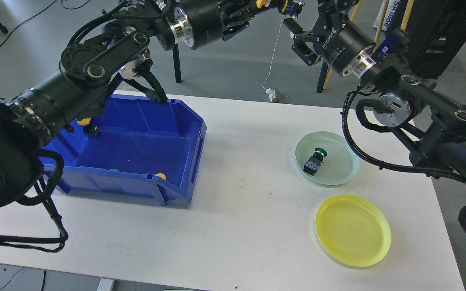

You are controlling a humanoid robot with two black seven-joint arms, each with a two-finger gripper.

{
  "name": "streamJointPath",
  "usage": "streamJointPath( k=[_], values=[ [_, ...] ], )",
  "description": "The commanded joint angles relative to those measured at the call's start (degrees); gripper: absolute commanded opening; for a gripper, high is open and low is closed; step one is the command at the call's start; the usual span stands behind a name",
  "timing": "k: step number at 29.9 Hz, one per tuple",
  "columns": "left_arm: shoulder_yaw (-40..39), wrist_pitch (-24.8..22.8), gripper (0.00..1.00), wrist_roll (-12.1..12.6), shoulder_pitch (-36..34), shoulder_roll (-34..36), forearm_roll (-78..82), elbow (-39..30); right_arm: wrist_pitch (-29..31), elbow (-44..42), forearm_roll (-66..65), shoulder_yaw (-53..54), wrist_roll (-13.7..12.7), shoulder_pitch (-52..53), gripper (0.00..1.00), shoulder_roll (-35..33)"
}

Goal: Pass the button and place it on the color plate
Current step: 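Pass the yellow-capped button from the left gripper to the right gripper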

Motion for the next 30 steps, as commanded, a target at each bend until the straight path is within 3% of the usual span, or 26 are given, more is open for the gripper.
streamJointPath(
  k=[1,3,5,11,14,18,20,21,22,23,26,30],
  values=[
    [0.0,0.0,0.19,0.0,0.0,0.0,-0.1,0.0,-0.3,-0.1,-0.4,-0.3,0.1,0.4,0.71,0.4],
    [0.0,0.0,0.19,0.0,0.0,0.0,-0.3,0.0,-0.3,-0.3,-0.5,-0.4,0.0,0.4,0.63,0.4],
    [0.0,0.0,0.19,0.0,-0.1,0.0,-1.0,0.0,-0.1,-0.3,-0.7,-0.5,0.0,0.4,0.48,0.4],
    [0.0,0.0,0.19,0.0,-0.3,0.0,-1.5,0.0,0.5,-0.4,-0.7,-0.9,-0.3,0.4,0.25,0.4],
    [0.0,0.0,0.19,0.0,-0.3,0.0,-1.5,0.0,0.6,-0.5,-0.7,-0.9,-0.3,0.5,0.17,0.4],
    [0.0,0.0,0.19,0.0,-0.3,0.0,-1.5,0.0,0.7,-0.5,-0.7,-0.9,-0.3,0.6,0.15,0.4],
    [0.0,0.0,0.30,0.2,-0.3,0.0,-1.5,0.0,0.7,-0.5,-0.7,-0.9,-0.3,0.6,0.15,0.4],
    [0.0,0.0,0.46,0.4,-0.3,0.0,-1.6,0.1,0.7,-0.5,-0.7,-0.9,-0.3,0.6,0.15,0.4],
    [-0.1,0.0,0.77,0.6,-0.3,-0.1,-1.6,0.3,0.7,-0.5,-0.7,-0.9,-0.3,0.6,0.15,0.4],
    [-0.1,0.0,0.85,1.1,-0.3,-0.1,-1.8,0.8,0.7,-0.5,-0.7,-0.9,-0.3,0.6,0.14,0.4],
    [-0.1,0.0,0.88,3.1,-0.3,-0.2,-2.7,2.1,0.7,-0.5,-0.7,-0.9,-0.3,0.6,0.15,0.4],
    [-0.1,0.0,0.92,3.3,-0.3,-0.2,-2.6,2.3,0.7,-0.6,-0.7,-0.9,-0.3,0.6,0.15,0.4]
  ],
)
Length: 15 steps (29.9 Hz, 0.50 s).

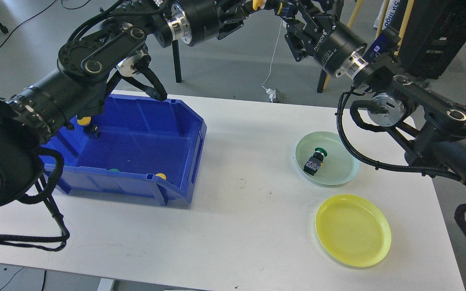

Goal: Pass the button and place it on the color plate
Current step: 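Pass the yellow-capped button from the left gripper to the right gripper, then carry the button with the right gripper and lower it onto the yellow plate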

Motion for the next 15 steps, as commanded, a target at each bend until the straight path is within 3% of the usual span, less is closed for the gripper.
streamJointPath(
  k=[1,8,15],
  values=[
    [0.1,0.0,0.92,0.2,0.1,0.0,0.1,0.2,0.0,-0.1,0.1,0.1,0.0,0.0,0.15,0.0],
    [0.8,0.0,0.95,-0.2,0.2,1.1,0.7,2.4,0.1,-0.8,0.1,0.2,-1.4,-0.3,0.15,-2.3],
    [0.8,0.0,0.96,-0.7,0.4,6.0,0.7,4.1,4.3,6.3,0.2,-3.3,-3.2,-9.2,0.15,-19.4]
  ],
)
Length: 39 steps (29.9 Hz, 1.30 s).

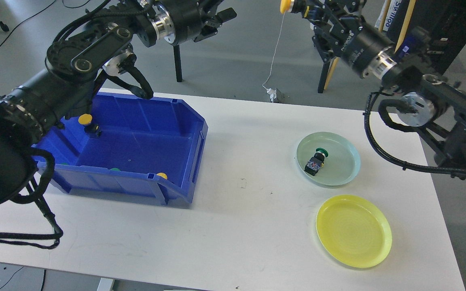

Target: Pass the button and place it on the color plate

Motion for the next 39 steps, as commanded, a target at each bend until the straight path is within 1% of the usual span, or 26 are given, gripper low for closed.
streamJointPath(
  k=[1,3,6,8,11,13,16,22,23,25,26,27,28,36,39],
  values=[
    [-0.3,0.0,0.96,-0.3,-0.2,2.5,0.0,0.2,2.4,5.9,0.0,-2.6,-0.5,-6.5,0.16,-9.4],
    [-0.6,0.0,0.96,-0.4,-0.5,3.4,0.0,0.2,3.7,9.0,0.0,-3.7,-0.3,-10.4,0.16,-14.6],
    [-0.6,0.0,0.96,-1.4,-1.7,4.1,0.0,0.2,6.3,13.7,-0.1,-4.2,0.1,-17.1,0.17,-20.8],
    [-0.6,0.0,0.96,-1.5,-2.0,4.0,0.0,0.2,7.3,16.5,-0.1,-4.3,0.1,-22.5,0.18,-24.1],
    [-0.7,0.0,0.96,-1.5,-2.4,3.7,0.0,0.2,7.3,20.2,-0.3,-4.5,0.0,-29.3,0.18,-27.4],
    [-0.7,0.0,0.96,-1.5,-2.4,3.5,0.0,0.2,7.2,21.5,-1.1,-5.6,-0.3,-32.6,0.18,-28.5],
    [-0.7,0.0,0.96,-1.6,-2.4,3.4,0.0,0.1,6.6,21.4,-1.9,-7.9,-0.3,-35.3,0.18,-28.5],
    [-0.8,0.0,0.96,-1.6,-2.5,3.5,0.0,0.1,5.1,19.8,-3.3,-11.7,0.2,-35.9,0.18,-27.9],
    [-0.8,0.0,0.96,-1.6,-2.5,3.5,0.0,0.1,4.7,19.4,-3.4,-11.7,0.2,-36.0,0.20,-27.7],
    [-0.7,0.0,0.96,-1.6,-2.5,3.5,0.0,0.1,4.5,19.2,-3.5,-11.8,0.1,-36.4,0.30,-27.3],
    [-0.8,0.0,0.96,-1.6,-2.5,3.6,0.0,0.1,4.4,19.1,-3.5,-11.8,0.1,-36.5,0.37,-27.1],
    [-0.7,0.0,0.96,-1.6,-2.5,3.6,0.0,0.1,4.3,19.0,-3.6,-11.9,0.0,-36.5,0.47,-26.9],
    [-0.7,0.0,0.96,-1.7,-2.5,3.6,0.0,0.1,4.3,18.8,-3.8,-12.0,0.1,-36.5,0.54,-26.7],
    [-0.7,0.0,0.96,-1.6,-2.5,3.7,0.0,0.1,4.3,18.1,-5.9,-11.8,0.0,-36.5,0.77,-25.0],
    [-0.7,0.0,0.96,-1.6,-2.5,3.7,0.0,0.1,4.4,18.4,-5.7,-11.0,0.0,-36.2,0.89,-25.6]
  ],
)
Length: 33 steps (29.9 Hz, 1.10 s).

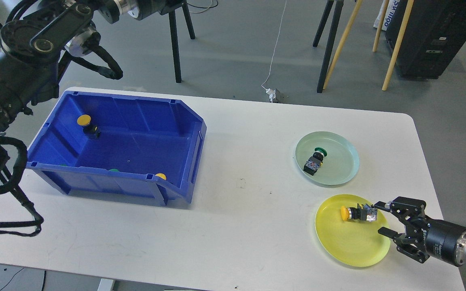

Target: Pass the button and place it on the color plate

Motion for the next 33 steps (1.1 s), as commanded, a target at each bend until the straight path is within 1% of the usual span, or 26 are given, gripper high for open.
streamJointPath(
  k=[1,5,9,11,14,15,16,18,19,20,21,24,28,30,33],
  values=[
    [0.0,0.0,0.96,0.1,0.0,0.1,0.0,0.0,0.1,0.3,0.2,1.2,-0.1,0.3,0.92,-0.6],
    [0.2,0.0,0.96,0.1,-0.8,0.3,0.0,0.0,0.0,-0.1,0.5,5.9,-0.5,0.5,0.96,-1.3],
    [0.3,0.0,0.96,0.2,-1.1,0.4,0.1,0.1,-0.2,-1.1,0.8,17.8,-0.5,0.8,0.98,-1.1],
    [0.3,0.0,0.96,0.2,-1.7,0.6,0.1,0.1,-0.1,-4.4,1.0,24.6,-0.5,1.1,0.98,0.0],
    [0.4,0.0,0.96,0.2,-2.1,0.6,0.0,0.1,0.1,-10.8,0.9,31.8,-1.2,4.4,0.98,5.7],
    [0.4,0.0,0.96,0.2,-2.1,0.7,0.1,0.1,0.2,-12.9,0.9,32.5,-2.7,7.7,0.98,7.3],
    [0.4,0.0,0.96,0.2,-2.1,0.7,0.1,0.1,0.2,-14.6,0.9,32.2,-4.7,10.8,0.98,8.5],
    [0.6,0.0,0.96,0.2,-2.2,0.8,0.2,0.1,0.1,-18.8,0.9,30.5,-11.4,18.2,0.98,10.9],
    [0.6,0.0,0.96,0.1,-2.2,0.8,0.2,0.1,0.0,-20.3,0.9,29.8,-13.7,21.0,0.98,12.2],
    [0.6,0.0,0.96,0.1,-2.2,0.8,0.2,0.1,0.0,-22.1,0.9,29.0,-15.7,24.0,0.98,14.0],
    [0.7,0.0,0.96,0.1,-2.3,0.8,0.3,0.1,0.0,-23.6,0.7,28.2,-16.9,27.0,0.98,15.7],
    [0.7,0.0,0.96,0.2,-2.6,0.6,2.7,0.1,-0.7,-29.4,0.0,24.7,-17.2,34.8,0.98,20.0],
    [0.9,0.0,0.96,0.0,-2.6,0.4,8.9,0.1,-3.6,-37.3,0.1,18.1,-16.6,42.4,0.98,25.7],
    [0.8,0.0,0.96,-0.3,-2.6,0.4,13.2,0.1,-4.4,-39.9,0.1,16.2,-16.2,44.0,0.98,27.4],
    [0.8,0.0,0.96,-1.9,-2.6,0.5,16.4,0.1,-5.7,-40.7,0.1,15.5,-16.1,44.4,0.98,28.6]
  ],
)
